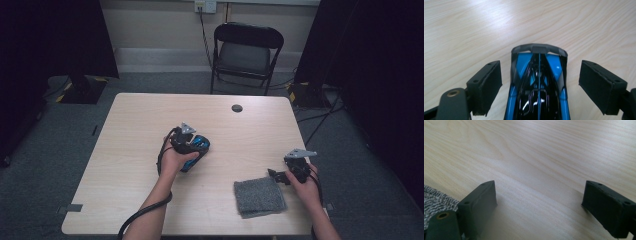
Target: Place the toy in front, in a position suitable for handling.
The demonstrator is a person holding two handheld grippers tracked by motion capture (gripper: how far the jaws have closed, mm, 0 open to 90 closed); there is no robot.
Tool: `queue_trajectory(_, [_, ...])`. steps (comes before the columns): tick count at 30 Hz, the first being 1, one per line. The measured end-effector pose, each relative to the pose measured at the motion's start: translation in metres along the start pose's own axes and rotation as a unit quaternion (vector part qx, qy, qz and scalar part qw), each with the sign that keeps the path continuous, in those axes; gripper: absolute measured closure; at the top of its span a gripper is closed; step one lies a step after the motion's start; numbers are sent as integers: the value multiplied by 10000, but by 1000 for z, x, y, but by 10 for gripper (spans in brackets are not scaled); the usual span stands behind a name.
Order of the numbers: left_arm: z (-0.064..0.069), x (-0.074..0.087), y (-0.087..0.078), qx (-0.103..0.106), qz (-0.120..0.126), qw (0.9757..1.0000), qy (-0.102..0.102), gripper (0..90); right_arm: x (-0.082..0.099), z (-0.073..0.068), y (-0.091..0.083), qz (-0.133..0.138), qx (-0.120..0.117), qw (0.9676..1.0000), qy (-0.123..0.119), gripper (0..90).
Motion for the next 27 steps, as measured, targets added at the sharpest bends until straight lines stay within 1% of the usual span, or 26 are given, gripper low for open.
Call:
queue_trajectory(2, [0,3,-4,8,12,10000,-32,181,0,0,0,-3,0,10000,-2,109])
queue_trajectory(5, [0,8,-13,8,41,10000,-16,178,0,0,0,-2,1,10000,-4,109])
queue_trajectory(7, [0,11,-18,80,8,10000,21,176,0,0,0,-1,2,10000,-2,109])
queue_trajectory(10, [1,16,-26,186,41,9998,26,173,0,0,0,-3,0,10000,-2,109])
queue_trajectory(11, [1,18,-29,197,43,9998,24,172,0,0,0,-3,1,10000,-4,109])
queue_trajectory(13, [0,23,-33,184,-34,9998,49,172,0,0,0,-3,1,10000,-3,109])
queue_trajectory(15, [0,29,-37,189,-5,9998,18,172,0,0,0,-3,1,10000,-3,109])
queue_trajectory(18, [-1,38,-40,158,-49,9998,61,172,0,0,0,-3,2,10000,-3,109])
queue_trajectory(19, [-1,41,-41,172,-60,9998,21,172,0,0,0,-3,1,10000,-2,109])
queue_trajectory(20, [-1,43,-41,148,-82,9998,57,172,0,0,0,-3,1,10000,-3,109])
queue_trajectory(22, [-1,48,-41,198,-72,9998,57,170,0,0,0,-3,2,10000,-3,109])
queue_trajectory(23, [-1,50,-41,195,-59,9997,101,167,0,0,0,-3,1,10000,-4,109])
queue_trajectory(24, [-1,52,-40,227,-65,9997,71,164,0,0,0,-3,2,10000,-3,109])
queue_trajectory(27, [0,57,-39,273,-79,9996,94,155,0,0,0,-3,1,10000,-3,109])
Point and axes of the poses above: each handheld gripper's, and its own axes: y roughly forward along the jaws, x roughly out of its underside, z roughly to its right, the point moved 3 cm from there along y, roughly forward along the jaws, and after that the axes turned 12 degrees about x, right-handed, at the moved point
